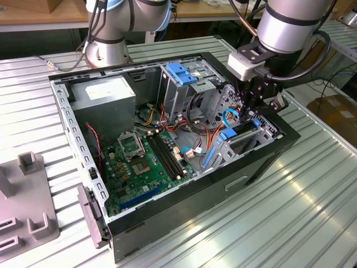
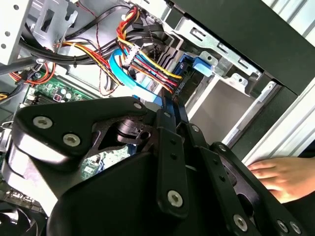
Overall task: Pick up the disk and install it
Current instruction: 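Insert the second disk wire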
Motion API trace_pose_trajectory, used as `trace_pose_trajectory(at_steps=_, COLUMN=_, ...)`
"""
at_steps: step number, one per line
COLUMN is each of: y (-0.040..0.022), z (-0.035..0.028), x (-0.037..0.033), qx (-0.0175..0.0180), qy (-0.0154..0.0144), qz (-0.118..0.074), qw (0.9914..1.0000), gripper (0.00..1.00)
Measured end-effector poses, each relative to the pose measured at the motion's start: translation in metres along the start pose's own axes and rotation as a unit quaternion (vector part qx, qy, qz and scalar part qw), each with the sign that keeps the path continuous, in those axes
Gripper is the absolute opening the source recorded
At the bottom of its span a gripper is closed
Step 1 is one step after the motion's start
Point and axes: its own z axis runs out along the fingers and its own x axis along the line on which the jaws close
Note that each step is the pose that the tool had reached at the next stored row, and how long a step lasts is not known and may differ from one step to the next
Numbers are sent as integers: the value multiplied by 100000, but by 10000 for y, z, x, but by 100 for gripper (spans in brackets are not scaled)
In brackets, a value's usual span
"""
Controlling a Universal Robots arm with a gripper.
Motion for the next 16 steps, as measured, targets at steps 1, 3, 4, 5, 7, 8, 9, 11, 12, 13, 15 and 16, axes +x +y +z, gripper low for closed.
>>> trace_pose_trajectory(at_steps=1, y=0, z=-6, x=0, qx=76, qy=-8, qz=9, qw=100000, gripper=16)
trace_pose_trajectory(at_steps=3, y=9, z=-12, x=0, qx=307, qy=-20, qz=13, qw=100000, gripper=16)
trace_pose_trajectory(at_steps=4, y=27, z=-15, x=1, qx=435, qy=-55, qz=15, qw=99999, gripper=16)
trace_pose_trajectory(at_steps=5, y=47, z=-20, x=3, qx=472, qy=-164, qz=29, qw=99999, gripper=16)
trace_pose_trajectory(at_steps=7, y=82, z=-22, x=9, qx=572, qy=-694, qz=115, qw=99996, gripper=16)
trace_pose_trajectory(at_steps=8, y=87, z=-19, x=18, qx=607, qy=-1073, qz=179, qw=99992, gripper=16)
trace_pose_trajectory(at_steps=9, y=88, z=-16, x=27, qx=618, qy=-1338, qz=223, qw=99989, gripper=16)
trace_pose_trajectory(at_steps=11, y=90, z=-9, x=57, qx=637, qy=-2175, qz=367, qw=99974, gripper=16)
trace_pose_trajectory(at_steps=12, y=92, z=-3, x=81, qx=651, qy=-2716, qz=467, qw=99960, gripper=16)
trace_pose_trajectory(at_steps=13, y=93, z=3, x=97, qx=660, qy=-2944, qz=506, qw=99953, gripper=16)
trace_pose_trajectory(at_steps=15, y=95, z=14, x=124, qx=659, qy=-3025, qz=516, qw=99951, gripper=16)
trace_pose_trajectory(at_steps=16, y=96, z=20, x=125, qx=657, qy=-3024, qz=518, qw=99951, gripper=16)
